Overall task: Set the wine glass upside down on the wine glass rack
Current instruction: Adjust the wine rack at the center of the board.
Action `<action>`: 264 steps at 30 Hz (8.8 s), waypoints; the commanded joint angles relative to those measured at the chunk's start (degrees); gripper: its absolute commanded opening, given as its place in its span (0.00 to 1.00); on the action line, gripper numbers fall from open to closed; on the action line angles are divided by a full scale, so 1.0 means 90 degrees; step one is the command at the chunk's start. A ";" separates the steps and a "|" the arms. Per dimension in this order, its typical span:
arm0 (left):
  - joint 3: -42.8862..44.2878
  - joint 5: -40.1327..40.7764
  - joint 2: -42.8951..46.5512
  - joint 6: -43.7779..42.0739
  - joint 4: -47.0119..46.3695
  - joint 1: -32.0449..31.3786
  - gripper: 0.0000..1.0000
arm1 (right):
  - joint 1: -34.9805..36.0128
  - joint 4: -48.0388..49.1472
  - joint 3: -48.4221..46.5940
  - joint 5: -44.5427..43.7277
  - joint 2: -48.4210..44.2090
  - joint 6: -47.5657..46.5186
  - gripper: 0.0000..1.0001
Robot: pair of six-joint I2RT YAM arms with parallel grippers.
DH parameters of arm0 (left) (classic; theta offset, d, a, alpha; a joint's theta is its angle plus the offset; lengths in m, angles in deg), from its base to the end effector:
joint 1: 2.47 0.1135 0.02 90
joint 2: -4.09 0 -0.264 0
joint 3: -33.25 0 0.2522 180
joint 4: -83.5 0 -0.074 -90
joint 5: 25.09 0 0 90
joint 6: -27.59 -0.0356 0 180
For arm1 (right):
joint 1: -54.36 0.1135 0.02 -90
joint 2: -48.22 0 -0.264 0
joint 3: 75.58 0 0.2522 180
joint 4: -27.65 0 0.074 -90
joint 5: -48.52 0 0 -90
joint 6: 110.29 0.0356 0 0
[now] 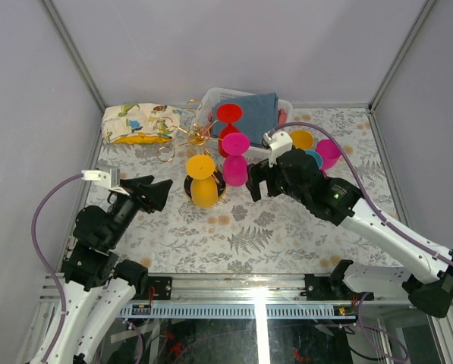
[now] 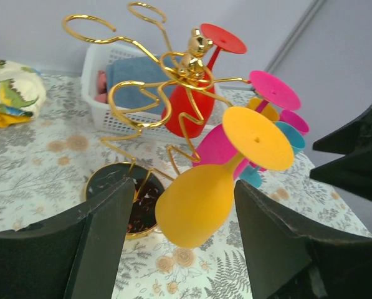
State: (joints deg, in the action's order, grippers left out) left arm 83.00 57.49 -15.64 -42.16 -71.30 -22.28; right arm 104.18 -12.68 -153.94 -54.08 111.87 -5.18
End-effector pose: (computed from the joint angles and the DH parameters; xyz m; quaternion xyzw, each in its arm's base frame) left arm 0.0914 -0.0378 0.3380 0.0450 0.6755 -0.2928 0.6752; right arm 0.1639 0.1820 0.3671 -0.1951 0.8203 0.2059 0.4966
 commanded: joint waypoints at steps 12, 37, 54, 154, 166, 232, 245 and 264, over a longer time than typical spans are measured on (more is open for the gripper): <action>0.0409 0.0946 0.0382 -0.0522 0.1659 0.0036 0.68 | -0.0009 0.1068 -0.2570 -0.1073 0.1357 0.0669 0.99; 0.0288 0.1151 0.0584 -0.0468 0.1734 0.0031 0.73 | 0.0688 0.1915 -0.5002 -0.1439 0.4487 0.0613 0.82; 0.0279 0.1223 0.0599 -0.0443 0.1735 0.0034 0.73 | 0.0743 0.2070 -0.4980 -0.1962 0.4811 0.0331 0.47; 0.0230 0.1254 0.0498 -0.0370 0.1653 0.0031 0.74 | -0.1077 0.3321 -0.4518 0.3081 0.3972 -0.0963 0.88; 0.0227 0.1262 0.0468 -0.0356 0.1652 0.0039 0.74 | 0.0115 0.3064 -0.4452 -0.1061 0.3908 -0.0135 0.95; 0.0220 0.1326 0.0542 -0.0336 0.1658 0.0033 0.75 | -0.0065 0.2187 -0.5289 0.0297 0.4931 -0.1471 0.00; 0.0219 0.1330 0.0506 -0.0337 0.1653 0.0035 0.75 | -0.0837 0.1627 -0.5670 0.2976 0.5117 -0.2654 0.00; 0.0220 0.1322 0.0486 -0.0336 0.1658 0.0033 0.75 | -0.1037 0.1250 -0.6040 0.3752 0.5316 -0.3045 0.41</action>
State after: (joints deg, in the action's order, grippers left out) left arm 84.82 68.86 -11.11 -45.57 -55.52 -22.28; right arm 95.11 -5.05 -209.91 -19.55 163.00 -32.52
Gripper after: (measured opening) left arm 0.746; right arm 0.367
